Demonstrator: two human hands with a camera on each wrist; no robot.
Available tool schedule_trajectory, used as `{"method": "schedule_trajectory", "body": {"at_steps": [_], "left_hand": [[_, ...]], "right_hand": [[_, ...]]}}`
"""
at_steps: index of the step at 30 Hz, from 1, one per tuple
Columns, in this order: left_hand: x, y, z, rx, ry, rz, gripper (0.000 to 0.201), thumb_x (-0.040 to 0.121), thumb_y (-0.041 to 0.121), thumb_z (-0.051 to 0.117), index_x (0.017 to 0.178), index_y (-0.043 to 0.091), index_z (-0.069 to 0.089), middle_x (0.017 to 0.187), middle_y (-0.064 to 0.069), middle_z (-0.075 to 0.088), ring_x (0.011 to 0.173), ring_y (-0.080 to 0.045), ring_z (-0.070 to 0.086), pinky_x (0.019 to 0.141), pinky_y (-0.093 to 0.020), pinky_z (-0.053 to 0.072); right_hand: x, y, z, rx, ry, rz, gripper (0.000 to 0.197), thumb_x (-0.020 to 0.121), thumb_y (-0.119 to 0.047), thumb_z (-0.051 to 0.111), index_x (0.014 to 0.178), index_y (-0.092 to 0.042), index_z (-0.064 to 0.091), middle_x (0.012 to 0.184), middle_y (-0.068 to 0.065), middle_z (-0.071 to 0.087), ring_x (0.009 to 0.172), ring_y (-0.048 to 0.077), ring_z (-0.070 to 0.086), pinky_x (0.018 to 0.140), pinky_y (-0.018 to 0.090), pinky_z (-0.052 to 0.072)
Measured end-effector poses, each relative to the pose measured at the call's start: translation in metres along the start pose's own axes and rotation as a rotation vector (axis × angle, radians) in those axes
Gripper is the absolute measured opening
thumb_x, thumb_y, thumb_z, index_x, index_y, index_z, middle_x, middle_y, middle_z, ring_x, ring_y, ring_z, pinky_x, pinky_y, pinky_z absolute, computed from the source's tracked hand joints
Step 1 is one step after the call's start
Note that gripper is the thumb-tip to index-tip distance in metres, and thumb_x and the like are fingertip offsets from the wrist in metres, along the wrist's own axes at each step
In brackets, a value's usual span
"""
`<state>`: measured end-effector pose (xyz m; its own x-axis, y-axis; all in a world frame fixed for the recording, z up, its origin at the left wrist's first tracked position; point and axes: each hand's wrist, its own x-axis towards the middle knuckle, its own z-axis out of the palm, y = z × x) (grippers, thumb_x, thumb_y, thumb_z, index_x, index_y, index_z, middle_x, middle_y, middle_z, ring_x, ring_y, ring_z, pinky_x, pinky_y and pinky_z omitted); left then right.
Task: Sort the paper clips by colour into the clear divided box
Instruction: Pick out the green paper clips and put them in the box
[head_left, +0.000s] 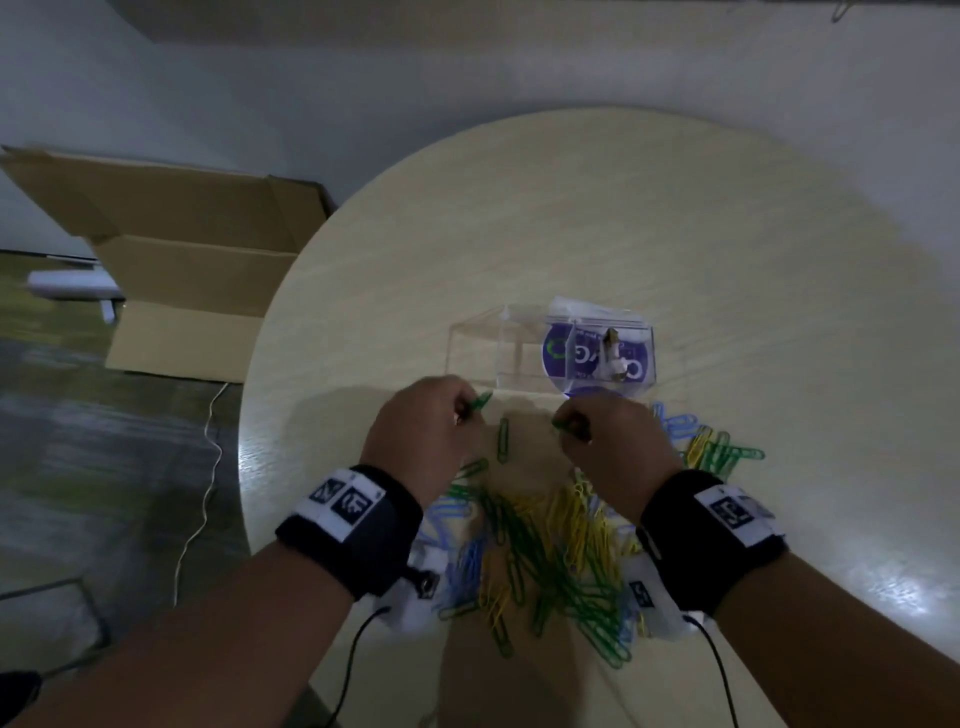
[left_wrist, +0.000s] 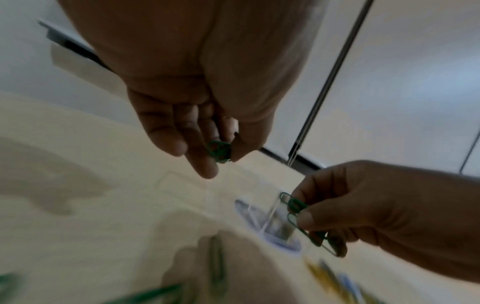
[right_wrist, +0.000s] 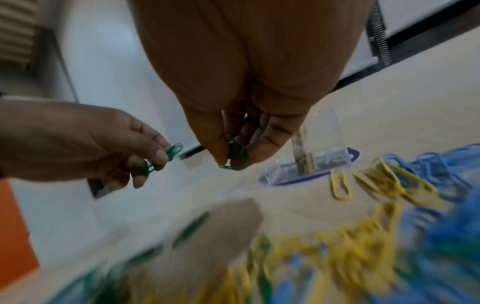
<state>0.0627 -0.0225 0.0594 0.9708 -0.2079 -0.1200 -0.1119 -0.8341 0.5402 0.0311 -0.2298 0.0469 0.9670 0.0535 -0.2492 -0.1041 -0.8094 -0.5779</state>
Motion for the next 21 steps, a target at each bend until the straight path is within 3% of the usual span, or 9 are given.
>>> {"method": "schedule_trajectory", "body": {"at_steps": [2, 4, 7, 12, 16, 19, 21], "left_hand": [[0.02, 0.016, -0.004, -0.126, 0.029, -0.058, 0.008, 0.083, 0.022, 0.069, 0.09, 0.02, 0.07, 0.081, 0.006, 0.066, 0.071, -0.011, 0.059, 0.068, -0.021, 0.043], [0.037, 0.025, -0.002, -0.193, 0.03, -0.078, 0.01, 0.085, 0.02, 0.068, 0.094, 0.017, 0.071, 0.085, 0.002, 0.069, 0.073, -0.012, 0.062, 0.07, -0.023, 0.049], [0.053, 0.03, 0.007, -0.207, 0.031, -0.078, 0.018, 0.088, 0.02, 0.066, 0.103, 0.012, 0.072, 0.096, -0.005, 0.072, 0.08, -0.019, 0.068, 0.08, -0.034, 0.056], [0.053, 0.021, 0.018, -0.293, 0.058, -0.098, 0.026, 0.091, 0.025, 0.063, 0.113, 0.013, 0.068, 0.102, -0.002, 0.069, 0.075, -0.016, 0.069, 0.076, -0.037, 0.058], [0.028, 0.002, 0.01, -0.196, 0.121, -0.043, 0.014, 0.09, 0.025, 0.064, 0.102, 0.021, 0.069, 0.097, 0.003, 0.064, 0.079, -0.014, 0.063, 0.079, -0.029, 0.052], [-0.011, -0.026, 0.006, -0.035, 0.067, 0.01, 0.008, 0.086, 0.023, 0.064, 0.091, 0.024, 0.071, 0.086, 0.001, 0.062, 0.076, -0.019, 0.06, 0.075, -0.032, 0.049], [-0.045, -0.046, 0.012, 0.054, -0.006, 0.053, 0.013, 0.087, 0.023, 0.06, 0.095, 0.023, 0.071, 0.089, 0.0, 0.062, 0.081, -0.022, 0.06, 0.076, -0.036, 0.051]], "right_hand": [[0.01, -0.004, -0.014, 0.122, 0.139, 0.058, 0.01, 0.079, -0.017, 0.069, 0.089, -0.02, 0.07, 0.085, 0.001, 0.069, 0.081, 0.019, 0.065, 0.069, 0.026, 0.047], [0.025, -0.009, -0.025, 0.163, 0.219, 0.1, 0.011, 0.079, -0.018, 0.069, 0.09, -0.02, 0.071, 0.082, -0.002, 0.069, 0.082, 0.016, 0.065, 0.068, 0.021, 0.041], [0.047, -0.015, -0.03, 0.132, 0.214, 0.132, 0.014, 0.084, -0.016, 0.062, 0.097, -0.015, 0.07, 0.094, 0.003, 0.071, 0.088, 0.019, 0.064, 0.072, 0.021, 0.042], [0.051, -0.019, -0.028, 0.098, 0.196, 0.125, 0.017, 0.086, -0.015, 0.055, 0.088, -0.018, 0.072, 0.091, 0.006, 0.073, 0.085, 0.025, 0.064, 0.073, 0.031, 0.05], [0.025, -0.012, -0.024, 0.133, 0.265, 0.107, 0.014, 0.084, -0.018, 0.062, 0.092, -0.022, 0.072, 0.089, -0.002, 0.074, 0.086, 0.015, 0.067, 0.072, 0.02, 0.044], [-0.01, -0.006, -0.005, 0.122, 0.172, 0.007, 0.016, 0.087, -0.016, 0.063, 0.098, -0.022, 0.072, 0.095, 0.0, 0.073, 0.084, 0.016, 0.066, 0.078, 0.025, 0.048], [-0.035, 0.0, 0.015, -0.032, 0.017, -0.155, 0.024, 0.086, -0.015, 0.063, 0.109, -0.018, 0.069, 0.107, 0.005, 0.07, 0.096, 0.025, 0.063, 0.086, 0.033, 0.047]]}}
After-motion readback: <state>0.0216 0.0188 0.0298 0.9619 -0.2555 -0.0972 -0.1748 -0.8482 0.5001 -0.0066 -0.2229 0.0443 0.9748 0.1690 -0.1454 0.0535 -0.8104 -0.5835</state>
